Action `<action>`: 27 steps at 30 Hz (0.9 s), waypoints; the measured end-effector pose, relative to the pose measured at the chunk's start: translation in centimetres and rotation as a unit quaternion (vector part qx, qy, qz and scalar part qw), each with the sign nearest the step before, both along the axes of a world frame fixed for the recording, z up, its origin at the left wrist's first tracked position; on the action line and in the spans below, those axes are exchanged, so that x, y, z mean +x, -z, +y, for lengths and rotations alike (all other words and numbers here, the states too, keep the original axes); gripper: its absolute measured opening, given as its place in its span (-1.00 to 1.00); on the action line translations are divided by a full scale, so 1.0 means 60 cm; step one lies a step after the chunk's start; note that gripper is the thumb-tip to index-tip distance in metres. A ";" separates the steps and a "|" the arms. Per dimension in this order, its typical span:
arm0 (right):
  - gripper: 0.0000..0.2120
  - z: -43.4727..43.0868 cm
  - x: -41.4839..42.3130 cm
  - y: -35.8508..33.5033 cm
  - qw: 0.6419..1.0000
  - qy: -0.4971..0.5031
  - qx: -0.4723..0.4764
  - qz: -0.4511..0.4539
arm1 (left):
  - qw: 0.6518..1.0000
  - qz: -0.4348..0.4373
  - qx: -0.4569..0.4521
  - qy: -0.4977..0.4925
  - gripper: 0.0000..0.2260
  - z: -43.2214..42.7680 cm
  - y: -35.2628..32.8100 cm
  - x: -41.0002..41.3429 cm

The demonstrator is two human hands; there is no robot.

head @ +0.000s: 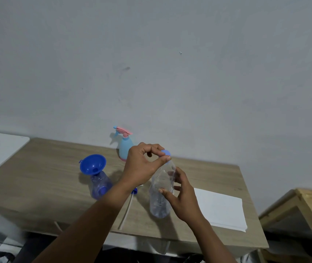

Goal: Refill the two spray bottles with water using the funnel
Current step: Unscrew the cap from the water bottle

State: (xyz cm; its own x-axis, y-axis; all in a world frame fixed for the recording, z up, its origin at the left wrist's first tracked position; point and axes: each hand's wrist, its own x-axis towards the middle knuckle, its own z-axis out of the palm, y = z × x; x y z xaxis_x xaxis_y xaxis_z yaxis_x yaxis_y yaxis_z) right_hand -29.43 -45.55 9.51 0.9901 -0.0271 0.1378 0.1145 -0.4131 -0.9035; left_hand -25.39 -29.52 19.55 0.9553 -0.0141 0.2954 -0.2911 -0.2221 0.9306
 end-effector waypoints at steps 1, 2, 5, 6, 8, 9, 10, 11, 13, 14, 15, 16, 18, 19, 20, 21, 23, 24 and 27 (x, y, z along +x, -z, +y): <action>-0.29 0.000 0.000 0.000 1.000 0.001 0.000 0.000 | 1.000 -0.008 0.007 -0.013 -0.88 -0.004 0.001 0.000; -0.29 -0.001 0.001 -0.001 1.000 0.002 0.001 0.002 | 0.999 -0.018 0.015 -0.028 -0.87 -0.009 0.002 0.000; -0.29 -0.006 0.002 -0.004 1.000 -0.007 0.008 0.007 | 0.999 -0.032 0.026 -0.027 -0.87 -0.012 0.002 0.001; -0.30 -0.007 0.001 -0.005 1.000 -0.012 0.008 0.009 | 0.999 -0.024 0.029 0.000 -0.87 -0.007 0.000 0.002; -0.30 -0.008 -0.001 -0.006 1.000 -0.020 0.006 0.015 | 0.996 0.000 0.028 0.083 -0.88 0.005 -0.003 0.007; -0.31 -0.007 -0.002 -0.006 1.000 -0.021 0.006 0.016 | 0.993 0.013 0.023 0.119 -0.89 0.011 -0.005 0.009; -0.31 -0.007 -0.002 -0.005 1.000 -0.020 0.007 0.017 | 0.989 0.025 0.018 0.145 -0.90 0.015 -0.008 0.010; -0.30 -0.006 -0.002 -0.005 1.000 -0.018 0.009 0.017 | 0.987 0.034 0.014 0.158 -0.91 0.018 -0.010 0.011; -0.30 -0.006 -0.003 -0.005 1.000 -0.014 0.012 0.016 | 0.987 0.045 0.012 0.155 -0.91 0.018 -0.015 0.013; -0.30 -0.005 -0.002 -0.005 1.000 -0.012 0.012 0.015 | 0.988 0.048 0.011 0.143 -0.90 0.016 -0.016 0.012; -0.31 -0.004 -0.002 -0.005 1.000 -0.011 0.012 0.015 | 0.991 0.048 0.013 0.124 -0.89 0.013 -0.017 0.012; -0.31 -0.003 -0.002 -0.006 1.000 -0.008 0.011 0.014 | 0.994 0.043 0.018 0.097 -0.87 0.010 -0.015 0.012; -0.31 -0.001 -0.001 -0.006 1.000 -0.004 0.011 0.011 | 0.998 0.027 0.036 0.038 -0.83 0.006 -0.009 0.014; -0.31 -0.001 -0.001 -0.005 1.000 -0.004 0.012 0.010 | 0.999 0.027 0.039 0.025 -0.82 0.005 -0.007 0.016; -0.30 -0.002 -0.001 -0.004 1.000 -0.004 0.013 0.010 | 0.998 0.028 0.036 0.031 -0.82 0.006 -0.007 0.016; -0.30 -0.003 -0.002 -0.004 1.000 -0.004 0.012 0.011 | 0.998 0.028 0.030 0.053 -0.82 0.009 -0.007 0.017; -0.29 -0.004 -0.002 -0.004 1.000 -0.007 0.012 0.014 | 0.994 0.028 0.017 0.107 -0.84 0.017 -0.009 0.017; -0.29 -0.003 -0.002 -0.004 1.000 -0.009 0.012 0.014 | 0.992 0.025 0.020 0.123 -0.84 0.022 -0.010 0.017; -0.29 -0.003 -0.002 -0.006 1.000 -0.007 0.013 0.012 | 0.993 0.020 0.036 0.115 -0.85 0.029 -0.011 0.018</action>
